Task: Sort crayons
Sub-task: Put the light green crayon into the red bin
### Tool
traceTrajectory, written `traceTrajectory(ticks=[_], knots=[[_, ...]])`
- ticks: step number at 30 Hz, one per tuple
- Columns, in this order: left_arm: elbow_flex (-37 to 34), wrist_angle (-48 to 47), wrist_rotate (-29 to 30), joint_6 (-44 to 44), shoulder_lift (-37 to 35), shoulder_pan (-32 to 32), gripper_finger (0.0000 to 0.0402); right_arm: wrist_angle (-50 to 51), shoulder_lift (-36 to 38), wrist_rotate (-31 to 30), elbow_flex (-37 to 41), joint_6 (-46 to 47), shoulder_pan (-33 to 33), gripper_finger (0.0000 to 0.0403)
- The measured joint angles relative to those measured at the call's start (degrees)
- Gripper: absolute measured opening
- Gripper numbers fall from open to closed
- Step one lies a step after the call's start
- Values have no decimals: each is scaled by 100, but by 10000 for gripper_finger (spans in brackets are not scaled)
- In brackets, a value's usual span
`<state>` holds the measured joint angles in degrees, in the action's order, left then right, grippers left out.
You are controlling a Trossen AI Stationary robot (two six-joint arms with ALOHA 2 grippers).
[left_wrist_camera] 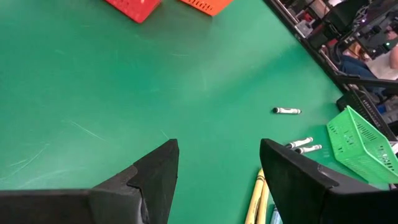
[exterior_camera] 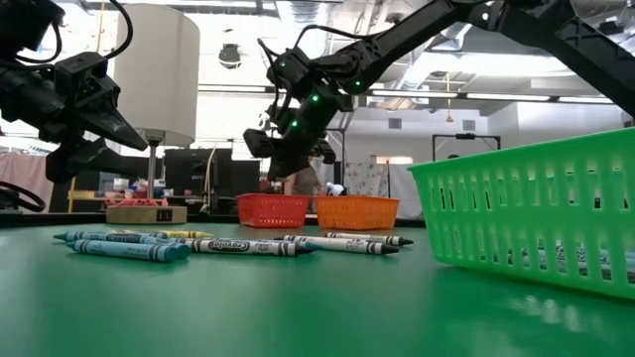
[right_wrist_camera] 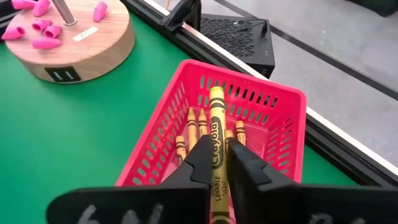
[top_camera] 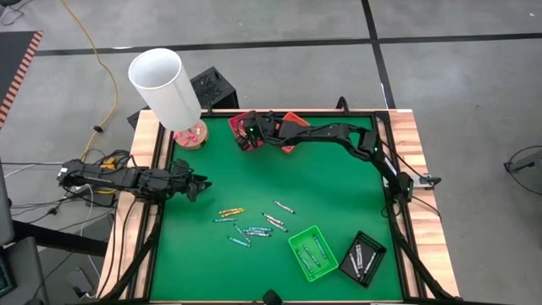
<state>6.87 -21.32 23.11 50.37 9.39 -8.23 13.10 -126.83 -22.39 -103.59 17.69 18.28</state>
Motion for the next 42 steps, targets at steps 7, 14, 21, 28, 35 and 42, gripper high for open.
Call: traceTrajectory(ticks=[7, 14, 21, 28, 35, 42], knots=[[0, 0, 0, -2, 0, 0, 215, 2, -2, 7, -2, -20, 4, 79], [0, 0, -2, 0, 0, 0, 215, -11, 83, 650, -2, -700, -152, 98], [0, 0, -2, -2, 0, 2, 215, 0, 167, 1162, -9, -1474, -768, 98], [0, 0, -2, -2, 0, 2, 215, -58, 165, 1207, -7, -1864, -1476, 98], [0, 0, -3, -2, -2, 2, 215, -714, -113, 1211, -12, -2413, -2033, 98], [0, 0, 2, -2, -2, 0, 215, -1039, -384, 1227, -4, -2695, -2310, 98]])
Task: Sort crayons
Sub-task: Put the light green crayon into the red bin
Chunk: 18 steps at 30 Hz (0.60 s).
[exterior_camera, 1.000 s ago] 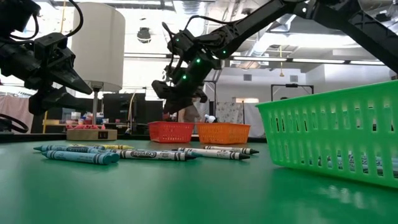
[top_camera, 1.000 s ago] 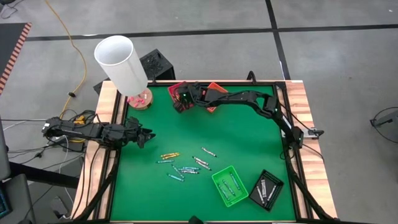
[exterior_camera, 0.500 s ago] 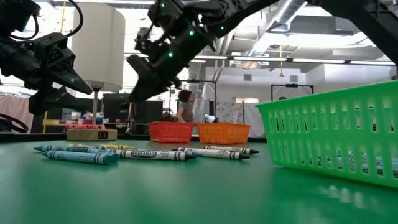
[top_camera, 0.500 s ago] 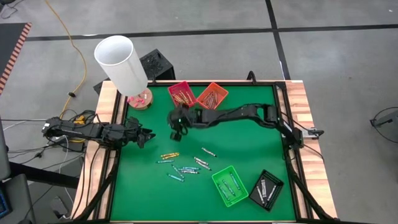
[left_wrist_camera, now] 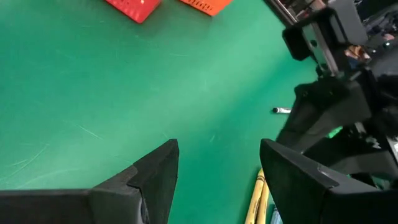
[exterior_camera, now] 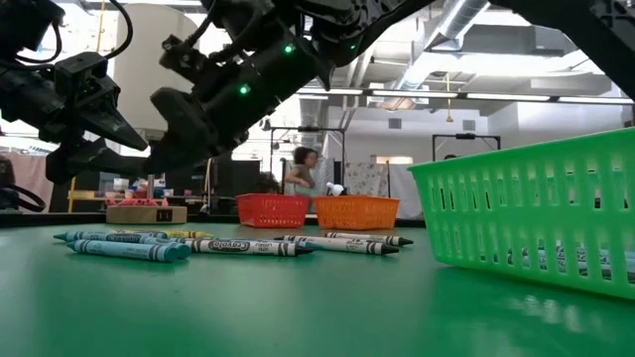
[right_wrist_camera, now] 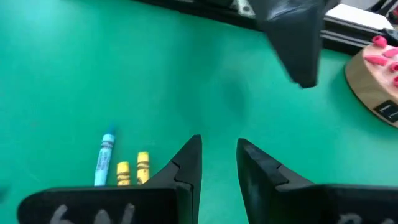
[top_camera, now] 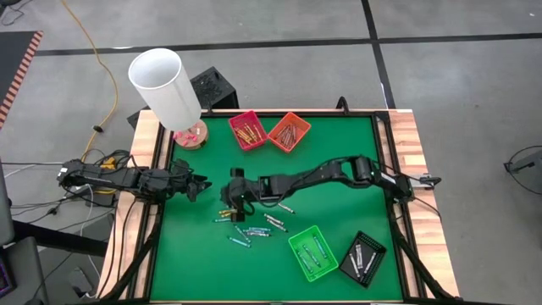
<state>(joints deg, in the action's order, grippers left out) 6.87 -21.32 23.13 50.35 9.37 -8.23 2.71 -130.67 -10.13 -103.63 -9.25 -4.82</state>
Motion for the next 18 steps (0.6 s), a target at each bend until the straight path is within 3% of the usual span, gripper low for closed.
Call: traceTrajectory(ticks=[9, 18], knots=[[0, 0, 3, 0, 0, 0, 215, -33, 0, 696, 0, -197, -166, 98], [0, 0, 5, 1, 0, 0, 215, -120, -136, 725, -12, -196, -153, 98]])
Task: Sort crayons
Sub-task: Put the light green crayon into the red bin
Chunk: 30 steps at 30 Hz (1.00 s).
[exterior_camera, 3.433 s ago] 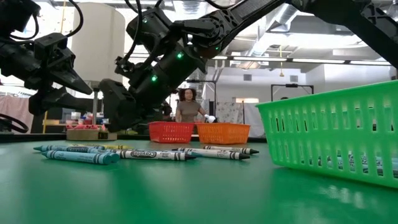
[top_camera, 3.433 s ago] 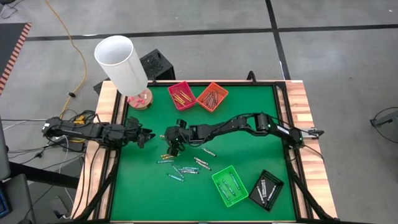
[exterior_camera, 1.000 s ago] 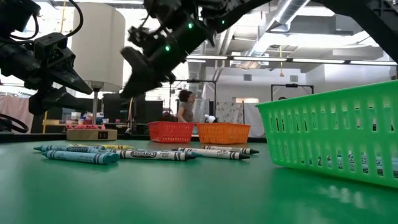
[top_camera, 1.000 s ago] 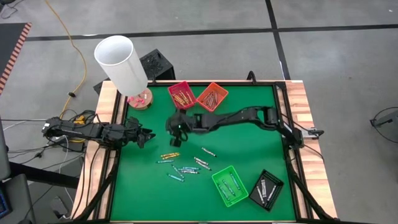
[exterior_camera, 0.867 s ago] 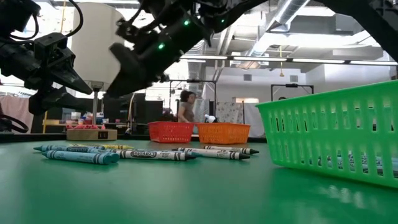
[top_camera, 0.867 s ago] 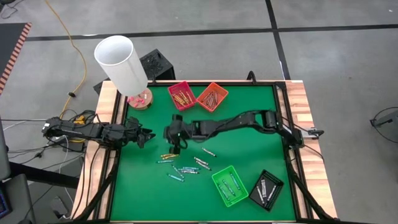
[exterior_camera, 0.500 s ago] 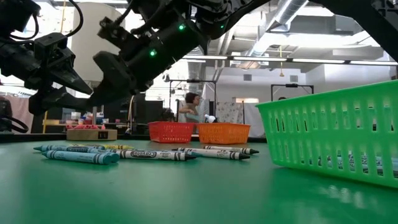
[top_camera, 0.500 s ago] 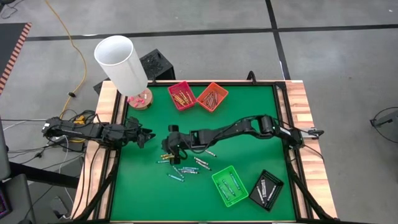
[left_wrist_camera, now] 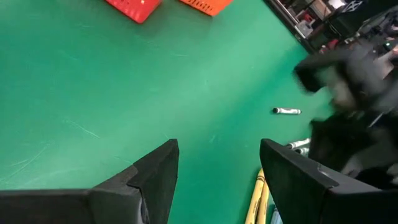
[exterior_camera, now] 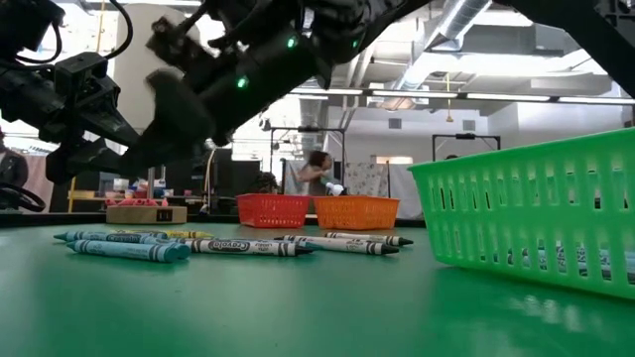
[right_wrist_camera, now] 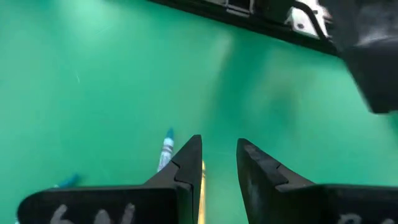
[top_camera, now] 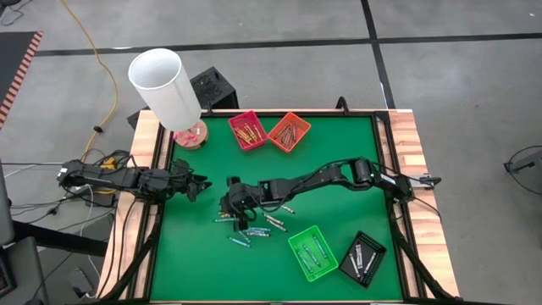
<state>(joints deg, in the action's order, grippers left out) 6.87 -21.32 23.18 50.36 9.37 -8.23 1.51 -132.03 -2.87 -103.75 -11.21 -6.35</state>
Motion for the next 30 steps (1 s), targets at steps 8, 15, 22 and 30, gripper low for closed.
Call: traceTrajectory(ticks=[8, 15, 22, 30], knots=[[0, 0, -2, -1, 6, 2, 215, -117, -397, -35, 21, -25, 0, 98], [0, 0, -4, -1, 0, 2, 215, -45, -522, -31, 12, 132, 50, 98], [0, 0, -6, -1, 0, 0, 215, 74, -519, -24, 9, 433, 107, 98], [0, 0, -7, -1, 0, 1, 215, 310, -512, -247, 3, 844, 168, 60]])
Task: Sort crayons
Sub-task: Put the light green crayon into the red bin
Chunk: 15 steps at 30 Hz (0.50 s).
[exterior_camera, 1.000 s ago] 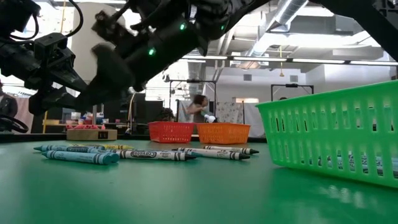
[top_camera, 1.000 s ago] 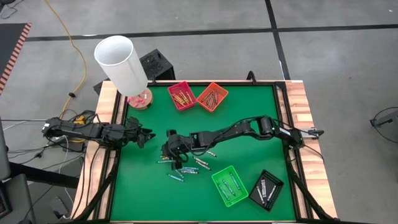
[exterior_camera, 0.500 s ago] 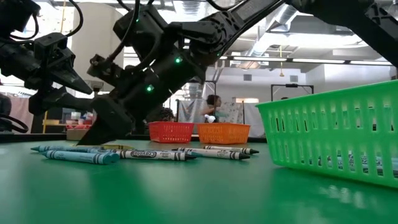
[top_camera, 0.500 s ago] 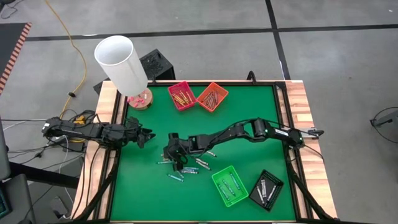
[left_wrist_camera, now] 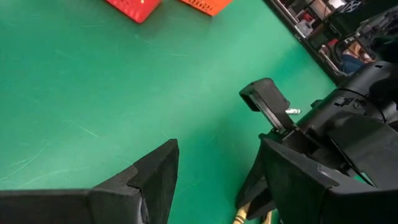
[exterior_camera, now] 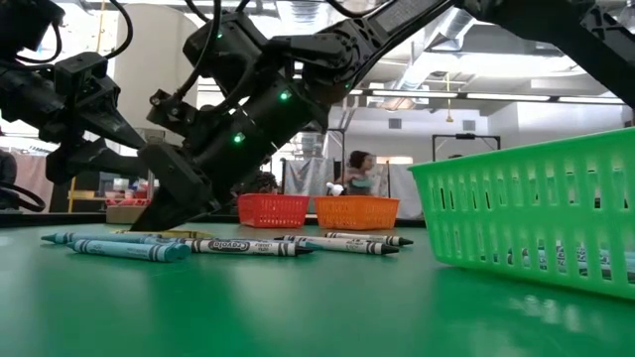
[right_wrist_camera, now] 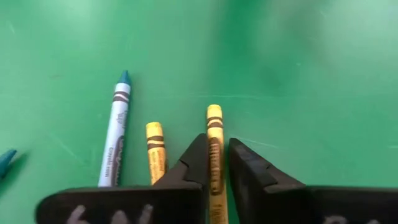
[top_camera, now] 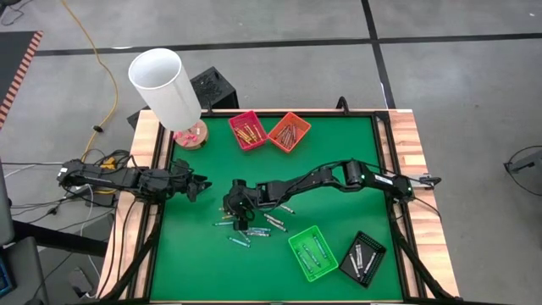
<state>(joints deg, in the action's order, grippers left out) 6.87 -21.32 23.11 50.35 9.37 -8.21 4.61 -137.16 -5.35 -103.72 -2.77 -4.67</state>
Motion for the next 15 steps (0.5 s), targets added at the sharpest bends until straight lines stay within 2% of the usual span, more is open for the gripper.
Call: traceTrajectory(ticks=[6, 15], knots=[[0, 0, 0, 0, -1, -2, 215, 36, 7, -64, 0, -1, 0, 9], [0, -1, -1, 0, -1, 0, 215, -82, 6, -128, 2, 288, 7, 3]])
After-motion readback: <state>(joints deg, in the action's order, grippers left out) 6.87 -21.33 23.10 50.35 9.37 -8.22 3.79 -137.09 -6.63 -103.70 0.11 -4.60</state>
